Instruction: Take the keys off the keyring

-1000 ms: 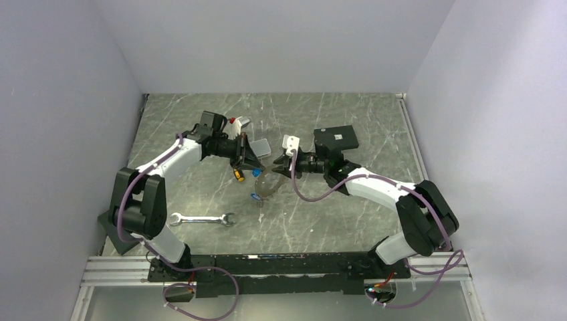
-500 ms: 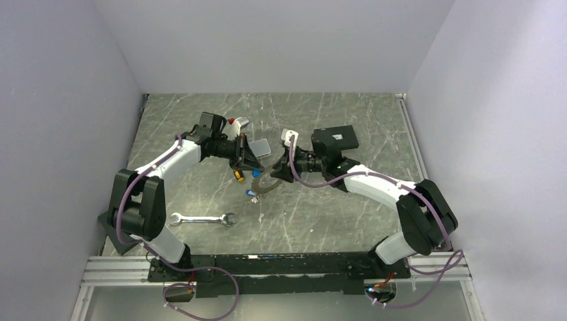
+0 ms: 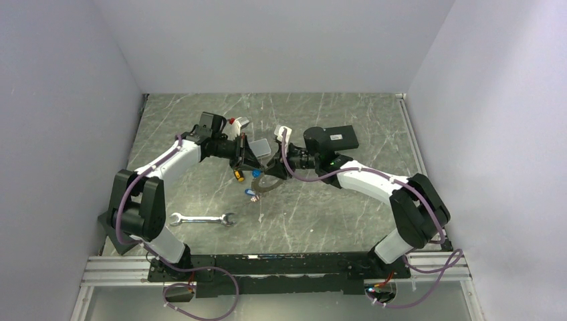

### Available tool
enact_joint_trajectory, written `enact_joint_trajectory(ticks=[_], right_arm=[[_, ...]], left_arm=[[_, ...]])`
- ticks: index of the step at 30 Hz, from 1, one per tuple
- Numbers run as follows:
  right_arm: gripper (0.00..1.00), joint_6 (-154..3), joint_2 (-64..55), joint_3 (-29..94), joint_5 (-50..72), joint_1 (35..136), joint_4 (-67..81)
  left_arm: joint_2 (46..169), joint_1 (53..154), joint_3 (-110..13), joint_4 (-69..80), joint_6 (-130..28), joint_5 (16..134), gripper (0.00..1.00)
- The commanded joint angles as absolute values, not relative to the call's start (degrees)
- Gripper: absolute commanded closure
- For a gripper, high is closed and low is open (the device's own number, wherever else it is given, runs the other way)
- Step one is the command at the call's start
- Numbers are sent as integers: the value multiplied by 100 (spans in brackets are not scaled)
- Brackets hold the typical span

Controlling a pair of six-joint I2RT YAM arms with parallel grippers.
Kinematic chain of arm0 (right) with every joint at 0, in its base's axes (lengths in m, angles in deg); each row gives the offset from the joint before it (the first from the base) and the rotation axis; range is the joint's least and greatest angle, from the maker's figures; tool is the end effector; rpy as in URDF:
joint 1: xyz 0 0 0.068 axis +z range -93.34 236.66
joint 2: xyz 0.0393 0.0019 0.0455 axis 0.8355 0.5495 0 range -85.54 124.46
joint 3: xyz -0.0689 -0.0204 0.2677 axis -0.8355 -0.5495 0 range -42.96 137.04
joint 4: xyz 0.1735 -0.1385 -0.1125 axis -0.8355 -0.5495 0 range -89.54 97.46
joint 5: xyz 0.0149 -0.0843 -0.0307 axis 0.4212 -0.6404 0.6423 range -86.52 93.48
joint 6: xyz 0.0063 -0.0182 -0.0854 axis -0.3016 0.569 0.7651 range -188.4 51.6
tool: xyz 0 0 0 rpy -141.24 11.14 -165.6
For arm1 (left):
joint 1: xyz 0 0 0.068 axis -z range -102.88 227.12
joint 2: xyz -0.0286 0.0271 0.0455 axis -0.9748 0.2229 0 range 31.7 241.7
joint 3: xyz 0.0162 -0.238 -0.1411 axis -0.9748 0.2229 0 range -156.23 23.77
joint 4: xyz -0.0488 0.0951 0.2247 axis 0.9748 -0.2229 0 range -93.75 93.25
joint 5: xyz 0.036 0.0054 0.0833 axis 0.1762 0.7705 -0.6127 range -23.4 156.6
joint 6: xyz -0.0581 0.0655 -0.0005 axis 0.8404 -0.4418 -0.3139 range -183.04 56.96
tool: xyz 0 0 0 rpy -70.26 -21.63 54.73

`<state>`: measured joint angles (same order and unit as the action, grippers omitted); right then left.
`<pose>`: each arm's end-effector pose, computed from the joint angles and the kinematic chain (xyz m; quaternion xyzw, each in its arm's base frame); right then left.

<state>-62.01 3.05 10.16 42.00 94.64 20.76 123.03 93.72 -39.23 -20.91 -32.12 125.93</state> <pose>0.2553 0.2606 0.2456 -0.4662 0.6559 0.4068 0.4324 0.2949 -0.1576 0.2347 0.0554 0.8362 -0.5415 0.0668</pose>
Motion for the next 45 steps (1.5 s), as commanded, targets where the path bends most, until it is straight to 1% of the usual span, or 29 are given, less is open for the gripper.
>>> enact_joint_trajectory(ticks=[1, 8, 11, 12, 15, 18, 34, 45], right_arm=[[62, -6182, 386, 1272, 4050, 9498, 2231], [63, -6207, 470, 1392, 3917, 9516, 2223], [67, -6198, 494, 1424, 3873, 9515, 2200], [70, -6157, 502, 1433, 3868, 9516, 2168], [86, -6042, 499, 1403, 3805, 9524, 2151], [99, -5944, 469, 1354, 3803, 9521, 2140], [100, -5129, 58, 799, 3725, 9524, 2232], [100, -4838, -157, 314, 3637, 9521, 2841]], left_arm=[[12017, 9400, -3882, -1845, -3161, 12865, 100], [11995, 9408, -3863, -1829, -3162, 12865, 100], [11990, 9408, -3855, -1829, -3162, 12860, 100], [11986, 9408, -3859, -1835, -3169, 12856, 100], [11986, 9408, -3867, -1854, -3184, 12845, 100], [11979, 9408, -3880, -1894, -3228, 12815, 100], [12051, 9115, -4158, -2292, -3438, 12521, 100], [12126, 9057, -4023, -2295, -3434, 12102, 100]])
